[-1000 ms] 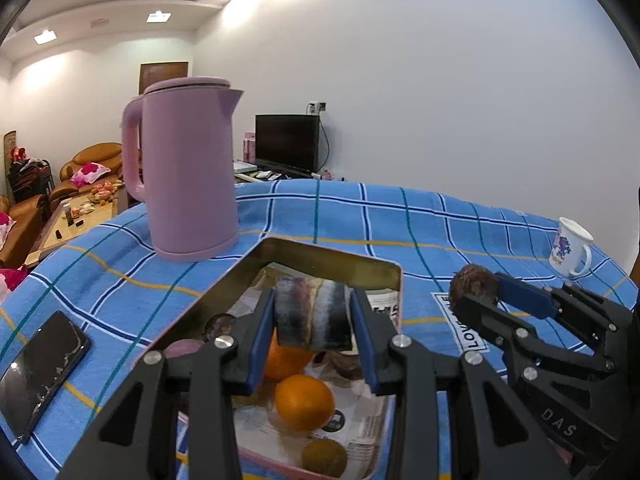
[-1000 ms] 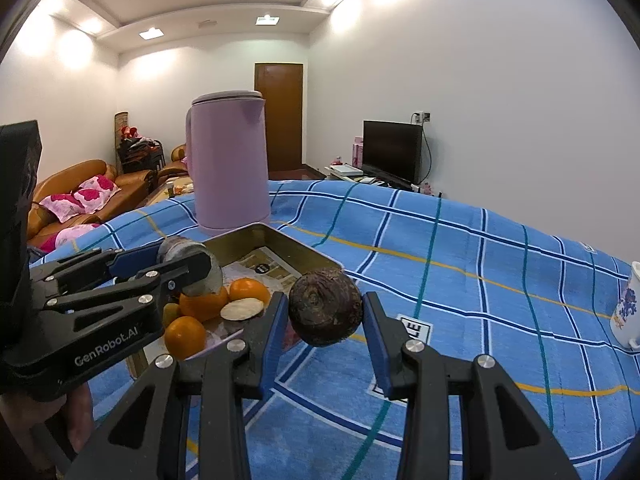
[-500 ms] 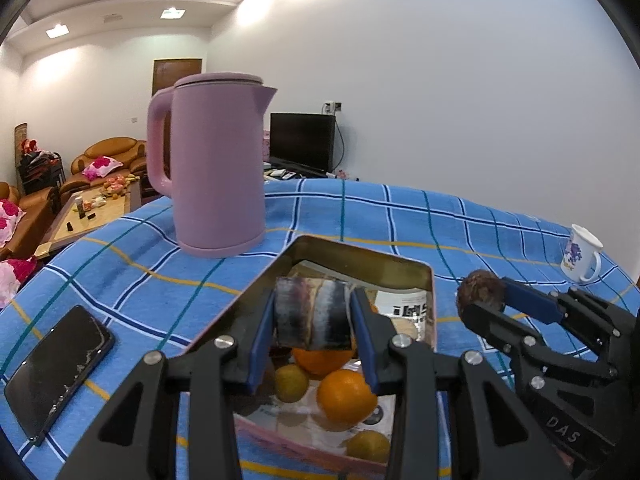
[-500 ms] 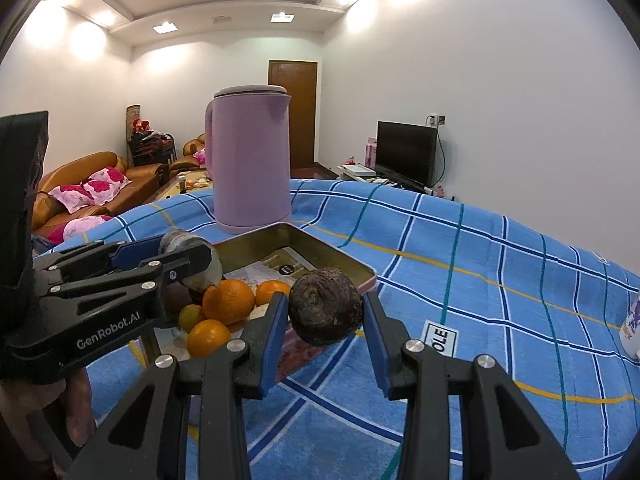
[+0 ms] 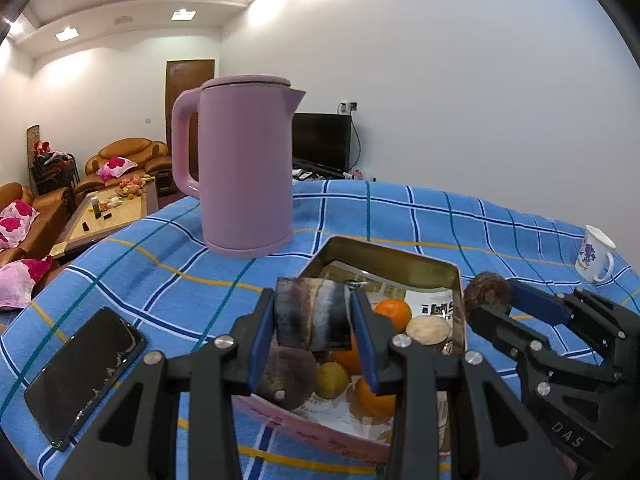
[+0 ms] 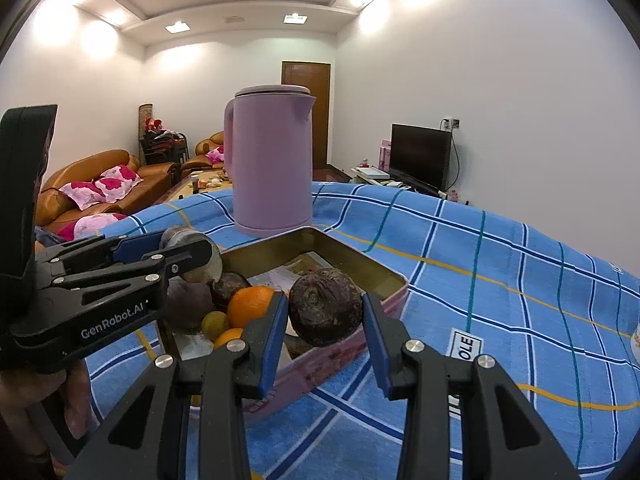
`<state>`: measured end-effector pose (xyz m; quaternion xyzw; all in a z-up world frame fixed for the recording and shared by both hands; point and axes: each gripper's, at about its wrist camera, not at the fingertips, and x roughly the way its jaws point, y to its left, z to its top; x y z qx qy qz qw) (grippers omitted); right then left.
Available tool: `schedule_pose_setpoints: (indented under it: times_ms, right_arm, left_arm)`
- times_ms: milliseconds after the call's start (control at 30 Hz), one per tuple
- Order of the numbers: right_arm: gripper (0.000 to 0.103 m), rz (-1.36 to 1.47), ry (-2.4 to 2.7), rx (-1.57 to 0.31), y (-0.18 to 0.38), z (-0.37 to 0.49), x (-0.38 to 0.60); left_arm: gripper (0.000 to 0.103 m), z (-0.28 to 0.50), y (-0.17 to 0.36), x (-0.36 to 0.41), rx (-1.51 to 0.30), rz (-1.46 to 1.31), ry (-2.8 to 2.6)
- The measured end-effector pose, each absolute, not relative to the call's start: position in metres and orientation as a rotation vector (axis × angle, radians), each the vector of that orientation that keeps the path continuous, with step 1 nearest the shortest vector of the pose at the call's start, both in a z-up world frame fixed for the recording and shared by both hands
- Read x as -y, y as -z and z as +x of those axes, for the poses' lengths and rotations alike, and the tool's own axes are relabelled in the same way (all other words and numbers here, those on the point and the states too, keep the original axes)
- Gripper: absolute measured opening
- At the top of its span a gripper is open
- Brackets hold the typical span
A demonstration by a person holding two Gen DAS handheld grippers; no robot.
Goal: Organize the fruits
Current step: 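Lower both held items into the tin and open both grippers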
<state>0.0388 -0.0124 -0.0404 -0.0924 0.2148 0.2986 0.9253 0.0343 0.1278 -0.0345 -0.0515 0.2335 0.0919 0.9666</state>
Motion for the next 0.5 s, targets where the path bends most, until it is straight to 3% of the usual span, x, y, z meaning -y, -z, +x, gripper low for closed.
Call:
schedule_pose_setpoints:
  times_ms: [500]
  right_arm:
    - [0.04,-0.207,-0.685,-0.464,0.045,0.04,-0.012]
  left_arm:
    - [0.039,0.037,0.042,-0.142,-0.507,-0.11,-0.209]
